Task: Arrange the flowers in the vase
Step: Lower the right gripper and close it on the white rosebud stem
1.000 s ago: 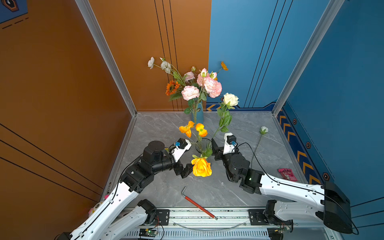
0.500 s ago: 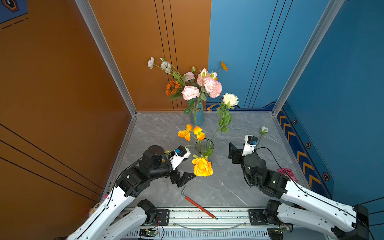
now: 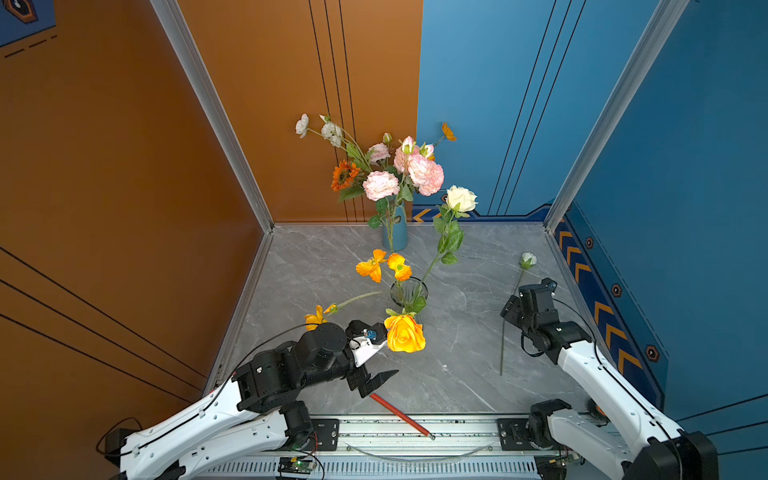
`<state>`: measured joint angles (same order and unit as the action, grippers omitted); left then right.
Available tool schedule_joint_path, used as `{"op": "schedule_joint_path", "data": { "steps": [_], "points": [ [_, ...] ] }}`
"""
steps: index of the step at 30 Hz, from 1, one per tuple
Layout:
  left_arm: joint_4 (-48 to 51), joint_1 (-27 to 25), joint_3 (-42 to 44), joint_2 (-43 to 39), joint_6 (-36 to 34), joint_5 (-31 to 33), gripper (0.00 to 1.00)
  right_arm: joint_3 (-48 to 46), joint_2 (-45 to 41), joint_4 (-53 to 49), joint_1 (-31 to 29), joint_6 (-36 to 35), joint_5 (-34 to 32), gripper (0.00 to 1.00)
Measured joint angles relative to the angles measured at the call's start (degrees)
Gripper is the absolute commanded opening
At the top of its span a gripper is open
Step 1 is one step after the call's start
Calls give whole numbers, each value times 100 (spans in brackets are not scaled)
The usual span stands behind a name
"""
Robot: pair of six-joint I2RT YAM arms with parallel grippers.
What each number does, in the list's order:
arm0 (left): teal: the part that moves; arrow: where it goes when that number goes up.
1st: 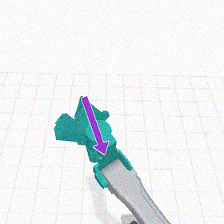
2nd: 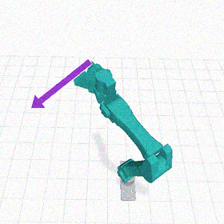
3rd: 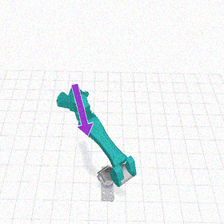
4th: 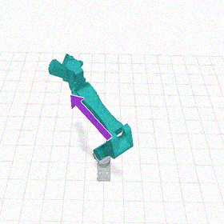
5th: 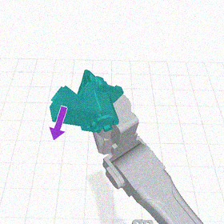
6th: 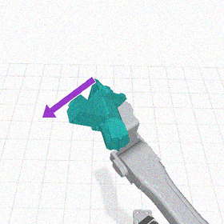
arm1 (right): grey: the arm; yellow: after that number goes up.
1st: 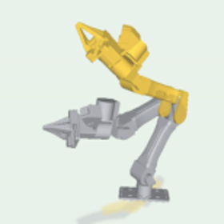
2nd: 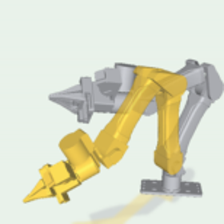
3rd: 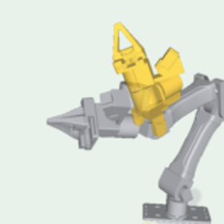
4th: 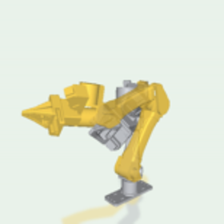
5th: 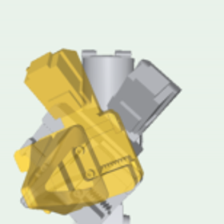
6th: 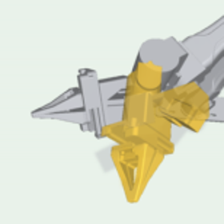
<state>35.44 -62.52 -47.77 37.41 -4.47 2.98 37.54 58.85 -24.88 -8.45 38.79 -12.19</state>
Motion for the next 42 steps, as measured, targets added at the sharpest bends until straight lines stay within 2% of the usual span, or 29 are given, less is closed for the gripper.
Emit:
{"op": "schedule_joint_path", "data": {
  "steps": [3,7,12,16,22,27,39,42],
  "points": [
    [-85,-446,173,-142,153,472,98,4,540,46,507,-131,533,71],
    [-155,-1132,323,-138,131,859,98,131,1303,114,645,-286,953,67],
    [-177,-1644,343,59,7,1064,98,728,2225,332,901,-461,1128,52],
    [-181,-1915,354,118,-66,1364,98,1137,2743,568,999,-560,1117,49],
    [-201,-2004,354,66,-96,1923,98,1493,3456,737,997,-619,1104,45],
    [-203,-2048,354,42,-170,2131,98,1589,3779,758,997,-643,1062,41],
    [-203,-2055,356,109,-177,2164,98,1759,4070,850,994,-686,1047,10],
    [-205,-2055,356,127,-177,2162,98,1759,4070,857,977,-717,1047,6]
  ]
}}
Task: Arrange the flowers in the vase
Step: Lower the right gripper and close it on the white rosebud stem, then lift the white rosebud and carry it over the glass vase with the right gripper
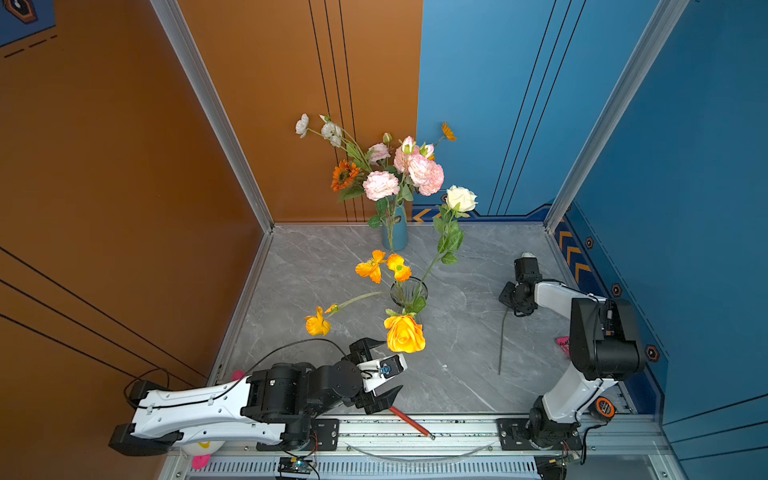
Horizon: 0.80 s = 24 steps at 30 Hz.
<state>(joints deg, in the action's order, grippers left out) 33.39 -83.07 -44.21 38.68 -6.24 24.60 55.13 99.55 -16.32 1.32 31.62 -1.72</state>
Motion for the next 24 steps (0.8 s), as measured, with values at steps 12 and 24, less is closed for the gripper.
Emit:
{"op": "schedule_joint_path", "data": {
  "steps": [12,24],
  "points": [
    [-28,0,26,-240,0,24,98,-925,-2347,385,-763,48,-96,0],
    [-39,345,28,-562,-50,63,98,-1357,-5569,660,-2634,330,-1646,0]
  ]
}}
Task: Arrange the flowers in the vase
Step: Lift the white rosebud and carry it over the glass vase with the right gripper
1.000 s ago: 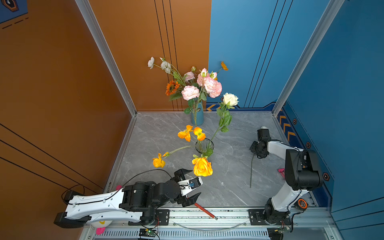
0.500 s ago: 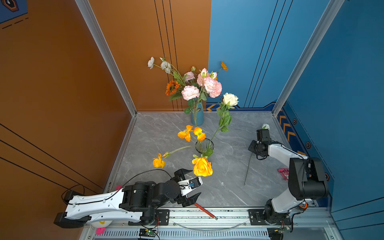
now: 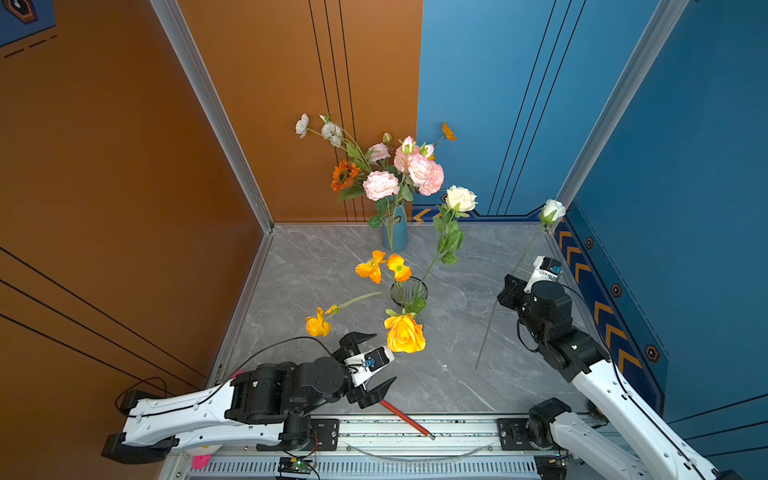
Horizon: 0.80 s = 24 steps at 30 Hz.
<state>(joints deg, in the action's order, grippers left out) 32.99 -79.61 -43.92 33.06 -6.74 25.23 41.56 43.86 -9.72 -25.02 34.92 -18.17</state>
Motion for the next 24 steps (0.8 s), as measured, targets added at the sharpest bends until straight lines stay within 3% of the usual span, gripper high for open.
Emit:
{"op": "schedule_joint_path", "data": {
  "steps": [7,12,20,24],
  "points": [
    [-162,649,2,-422,-146,-595,98,184,-125,638,-1425,-693,-1381,0],
    [-341,964,11,-509,-142,-990,98,341,142,1714,-2245,-1346,-2120,0],
    [-345,1486,11,-109,-136,-1493,98,984,1368,3827,-2990,-2485,-2590,0],
    [-348,1661,11,-74,-129,-1705,98,1565,1923,4391,-3110,-2920,-2603,0]
  ]
}}
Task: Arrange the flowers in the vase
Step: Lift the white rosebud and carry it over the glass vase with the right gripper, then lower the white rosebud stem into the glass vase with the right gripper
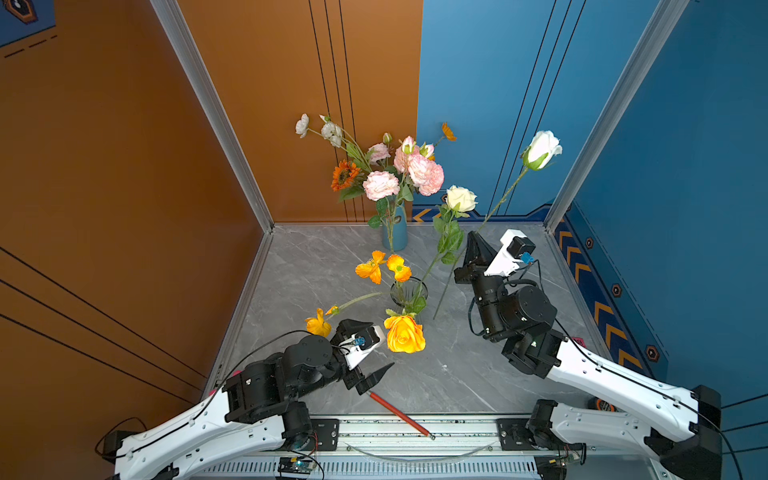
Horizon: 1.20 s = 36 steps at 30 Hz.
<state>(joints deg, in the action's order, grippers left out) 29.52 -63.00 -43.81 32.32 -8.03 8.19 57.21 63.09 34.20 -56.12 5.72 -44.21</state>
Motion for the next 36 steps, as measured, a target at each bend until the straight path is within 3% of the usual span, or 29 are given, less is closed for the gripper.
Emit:
{"op": "schedule_joint_path", "data": {
  "steps": [6,11,18,25,36],
  "points": [
    [-20,162,0,-15,39,-236,98,625,356,289,-15,-256,39,0],
    [-24,238,0,-44,57,-354,98,623,514,623,-15,-297,44,0],
    [-28,284,0,-74,61,-442,98,-203,951,1912,-66,-581,33,0],
    [-66,361,0,-39,101,-538,98,-737,1803,3665,-481,-1580,-304,0],
    [-103,461,0,4,146,-675,98,-879,2446,4452,-802,-1816,-809,2]
  ]
}}
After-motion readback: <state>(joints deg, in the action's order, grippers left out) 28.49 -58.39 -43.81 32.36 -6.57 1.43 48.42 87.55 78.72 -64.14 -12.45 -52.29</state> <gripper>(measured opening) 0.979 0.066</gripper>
